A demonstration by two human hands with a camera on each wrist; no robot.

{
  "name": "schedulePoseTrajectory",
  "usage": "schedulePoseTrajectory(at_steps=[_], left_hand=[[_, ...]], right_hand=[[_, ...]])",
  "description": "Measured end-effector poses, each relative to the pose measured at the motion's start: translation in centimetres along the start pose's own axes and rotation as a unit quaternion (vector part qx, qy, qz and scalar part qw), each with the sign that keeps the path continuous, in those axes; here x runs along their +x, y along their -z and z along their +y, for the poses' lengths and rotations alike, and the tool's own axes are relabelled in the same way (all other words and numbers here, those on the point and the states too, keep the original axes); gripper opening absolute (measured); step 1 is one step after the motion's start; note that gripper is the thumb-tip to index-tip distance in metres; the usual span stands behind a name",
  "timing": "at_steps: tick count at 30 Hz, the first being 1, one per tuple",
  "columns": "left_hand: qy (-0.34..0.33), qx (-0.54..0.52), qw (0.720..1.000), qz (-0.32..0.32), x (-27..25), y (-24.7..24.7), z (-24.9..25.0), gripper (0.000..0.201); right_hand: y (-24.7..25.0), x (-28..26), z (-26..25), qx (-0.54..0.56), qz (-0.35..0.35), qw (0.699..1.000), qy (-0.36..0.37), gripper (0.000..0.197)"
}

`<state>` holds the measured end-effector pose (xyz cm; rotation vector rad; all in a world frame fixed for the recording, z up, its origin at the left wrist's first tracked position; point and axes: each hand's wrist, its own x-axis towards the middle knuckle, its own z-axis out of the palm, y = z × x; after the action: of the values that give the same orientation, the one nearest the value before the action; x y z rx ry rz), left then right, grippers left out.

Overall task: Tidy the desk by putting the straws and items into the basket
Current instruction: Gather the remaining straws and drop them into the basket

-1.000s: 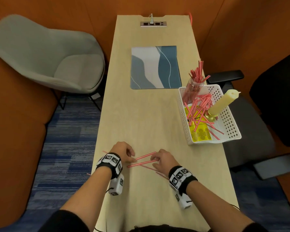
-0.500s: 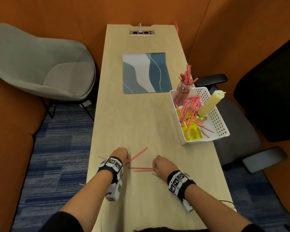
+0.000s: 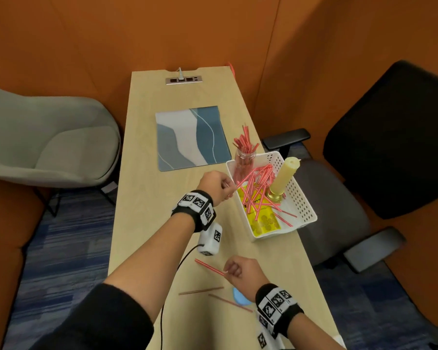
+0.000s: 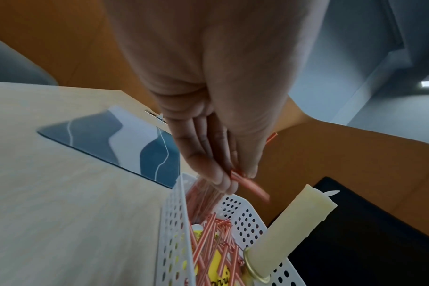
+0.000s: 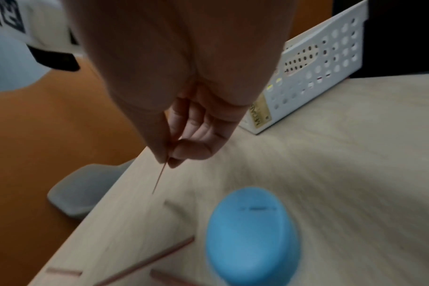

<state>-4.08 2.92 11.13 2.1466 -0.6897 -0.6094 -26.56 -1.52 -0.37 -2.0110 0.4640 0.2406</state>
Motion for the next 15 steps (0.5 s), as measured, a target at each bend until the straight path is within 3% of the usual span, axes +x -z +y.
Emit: schedulePoseTrajectory(at_steps=[6, 13, 15], left_hand=[[-0.004, 0.022, 1.0, 0.018, 3.3, -1.8, 0.5, 0.013], [0.092, -0.03, 0.989, 0.113, 0.9, -1.4, -5.8, 0.009], [0.124, -0.04, 0.987, 0.1, -1.0, -1.6, -7.9, 0.008]], right_hand=[[5.5, -0.2, -0.3, 0.061, 0.016, 0.998, -0.027, 0.018], [13.2, 1.6, -1.9, 0.108, 0.093, 0.99, -0.015, 0.01], [15.0, 2.7, -2.4, 0.142, 0.135, 0.981, -0.008, 0.01]])
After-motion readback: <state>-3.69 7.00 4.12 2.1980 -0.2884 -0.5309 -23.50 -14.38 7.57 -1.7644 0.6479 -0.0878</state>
